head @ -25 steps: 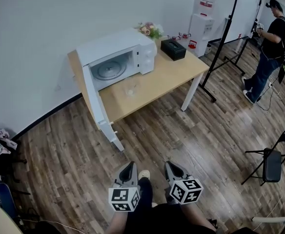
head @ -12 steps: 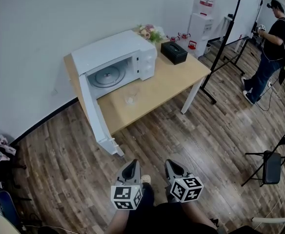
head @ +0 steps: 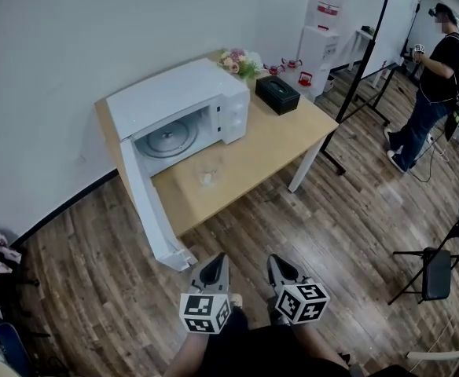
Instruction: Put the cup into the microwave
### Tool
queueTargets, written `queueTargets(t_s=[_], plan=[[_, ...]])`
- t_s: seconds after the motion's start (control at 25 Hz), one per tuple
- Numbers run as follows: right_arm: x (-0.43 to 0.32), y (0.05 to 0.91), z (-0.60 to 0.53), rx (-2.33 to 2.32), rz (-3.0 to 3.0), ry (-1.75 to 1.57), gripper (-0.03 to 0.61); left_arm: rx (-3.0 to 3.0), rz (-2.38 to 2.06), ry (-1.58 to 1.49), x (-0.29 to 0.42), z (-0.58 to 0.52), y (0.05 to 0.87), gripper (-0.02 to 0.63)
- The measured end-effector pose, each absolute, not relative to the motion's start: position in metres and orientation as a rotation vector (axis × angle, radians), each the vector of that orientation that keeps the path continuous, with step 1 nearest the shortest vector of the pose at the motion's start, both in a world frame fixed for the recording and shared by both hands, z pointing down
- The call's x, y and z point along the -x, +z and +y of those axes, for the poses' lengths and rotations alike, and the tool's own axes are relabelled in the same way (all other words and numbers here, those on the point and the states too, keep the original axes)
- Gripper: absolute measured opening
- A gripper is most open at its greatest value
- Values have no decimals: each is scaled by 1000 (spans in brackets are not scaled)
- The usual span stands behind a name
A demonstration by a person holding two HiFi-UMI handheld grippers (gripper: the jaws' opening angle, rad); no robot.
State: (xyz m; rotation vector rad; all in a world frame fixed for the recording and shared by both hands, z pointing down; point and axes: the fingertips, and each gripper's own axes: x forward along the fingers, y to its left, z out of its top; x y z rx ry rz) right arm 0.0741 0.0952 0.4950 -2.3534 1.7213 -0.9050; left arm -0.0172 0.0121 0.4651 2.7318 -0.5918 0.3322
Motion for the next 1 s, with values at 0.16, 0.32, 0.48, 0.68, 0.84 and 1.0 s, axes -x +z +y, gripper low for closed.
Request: queueTargets(t_s=[0.16, 0.32, 0.48, 0.68, 0.84, 1.0], plan=[[-87, 494, 81, 2371, 1703, -887, -8, -2750, -560, 318, 0, -4, 463, 6], [-96, 497, 70, 2378, 1683, -880, -8, -2773, -521, 317, -13, -14, 462, 5], [-101, 498, 56, 2375, 1677, -878, -8, -2799, -489, 324, -25, -21, 461, 6], [-105, 495, 48, 2382, 1680, -871, -8, -2800, -528, 303, -27, -33, 457, 6], [-109, 497, 49, 2396, 1664, -884, -8, -2787, -534, 316, -26, -36, 460, 5], [-106, 499, 48, 2393, 1672, -902, -8, -2772, -540, 323, -25, -34, 463, 6]])
